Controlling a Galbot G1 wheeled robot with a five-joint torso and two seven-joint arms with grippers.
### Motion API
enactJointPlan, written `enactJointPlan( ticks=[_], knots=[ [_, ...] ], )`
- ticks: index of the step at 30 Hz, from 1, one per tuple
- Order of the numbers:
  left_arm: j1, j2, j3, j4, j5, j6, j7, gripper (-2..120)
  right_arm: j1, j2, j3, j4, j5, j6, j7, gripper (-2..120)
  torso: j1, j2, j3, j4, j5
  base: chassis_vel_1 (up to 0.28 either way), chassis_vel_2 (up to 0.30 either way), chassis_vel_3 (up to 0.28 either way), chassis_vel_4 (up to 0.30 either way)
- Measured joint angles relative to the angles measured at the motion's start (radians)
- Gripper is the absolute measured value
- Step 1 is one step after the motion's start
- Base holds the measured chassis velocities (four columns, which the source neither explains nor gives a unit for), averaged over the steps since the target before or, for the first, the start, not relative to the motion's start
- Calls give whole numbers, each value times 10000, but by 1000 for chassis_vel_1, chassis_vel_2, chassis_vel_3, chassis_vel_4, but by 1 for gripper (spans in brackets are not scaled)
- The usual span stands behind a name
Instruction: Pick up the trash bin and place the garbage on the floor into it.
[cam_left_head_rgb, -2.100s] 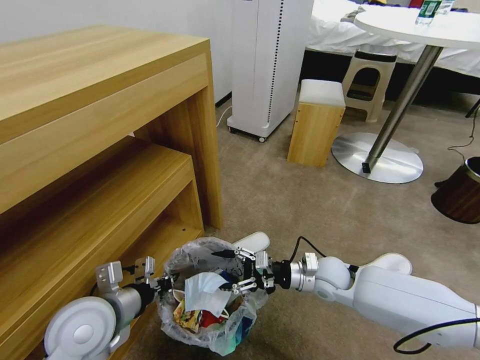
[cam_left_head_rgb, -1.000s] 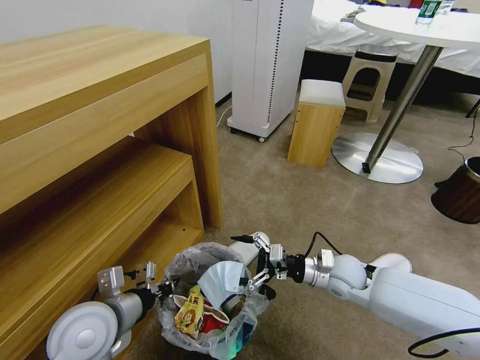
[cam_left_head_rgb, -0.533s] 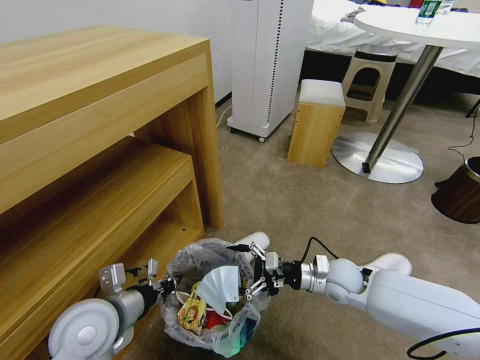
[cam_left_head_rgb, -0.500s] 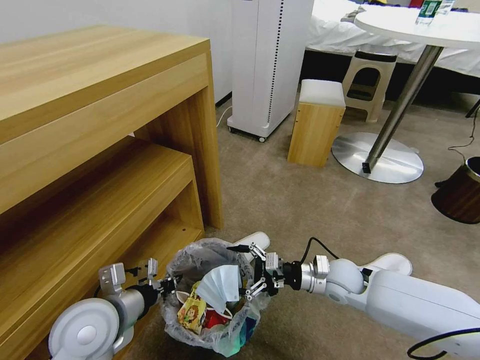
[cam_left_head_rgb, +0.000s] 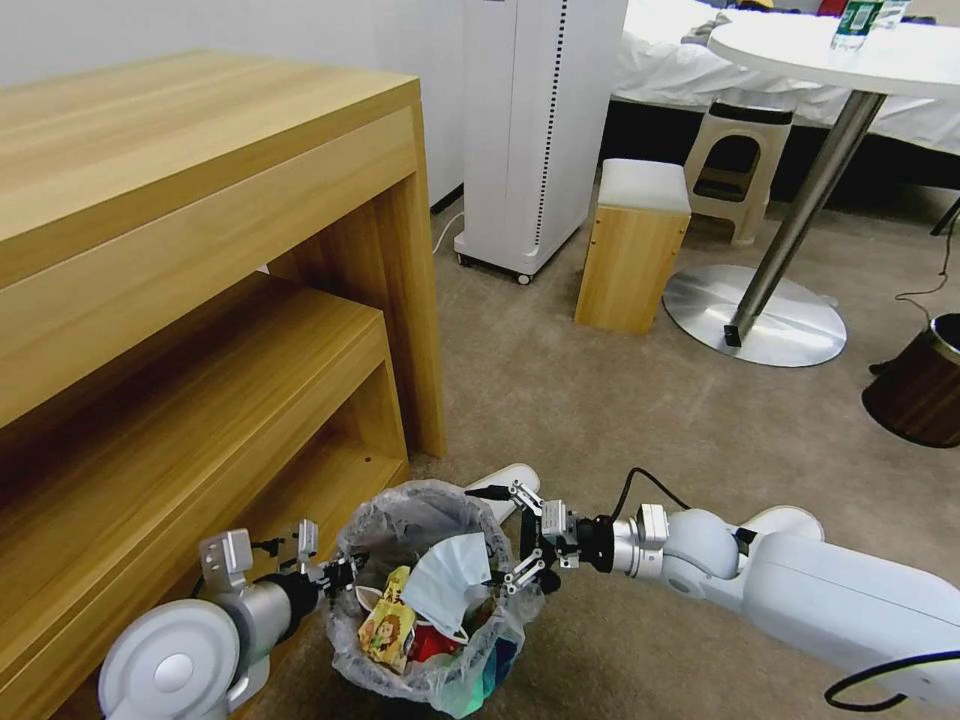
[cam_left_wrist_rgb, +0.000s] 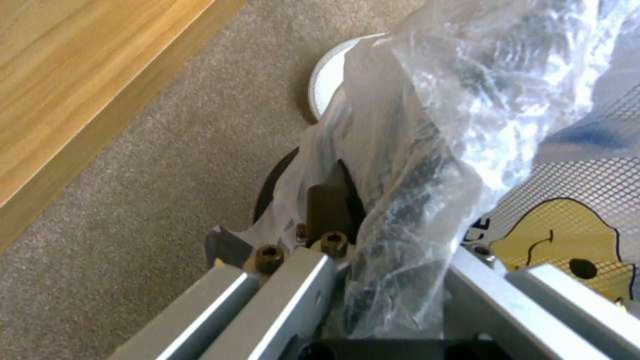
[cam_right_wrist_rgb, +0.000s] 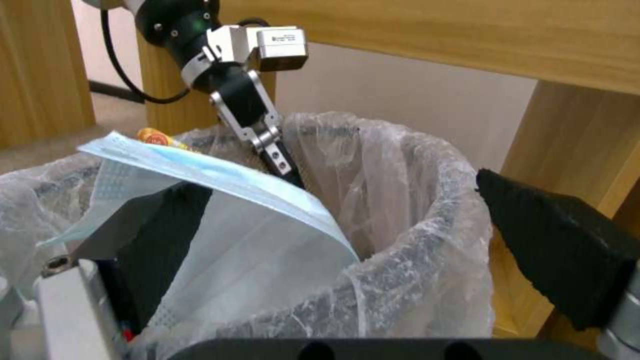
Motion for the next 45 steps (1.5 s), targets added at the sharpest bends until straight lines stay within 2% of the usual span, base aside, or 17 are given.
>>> enactJointPlan(
  ticks=[14,20,33,39,45],
  knots=[
    [31,-11,-78,137,-114,-6,-1,0,-511,-681,606,94,-215,145,-269,100,0,0,0,-2,0,0,0,0,0],
    [65,-137,146,159,159,10,69,0,-395,-659,641,147,-232,120,-181,100,0,0,0,2,-1,0,0,0,0],
    [-68,-78,-309,-2,-257,-38,32,0,-616,-883,798,73,-437,216,-276,100,0,0,0,1,0,0,0,0,0],
    [12,-151,-295,-3,-219,-41,72,0,-1004,-1227,1478,-131,-660,357,-395,100,0,0,0,-2,-1,0,0,0,0],
    [176,-152,-314,-136,-174,-37,86,0,-1887,-1516,2892,-474,-965,595,-557,100,0,0,0,0,1,0,0,0,0]
  ],
)
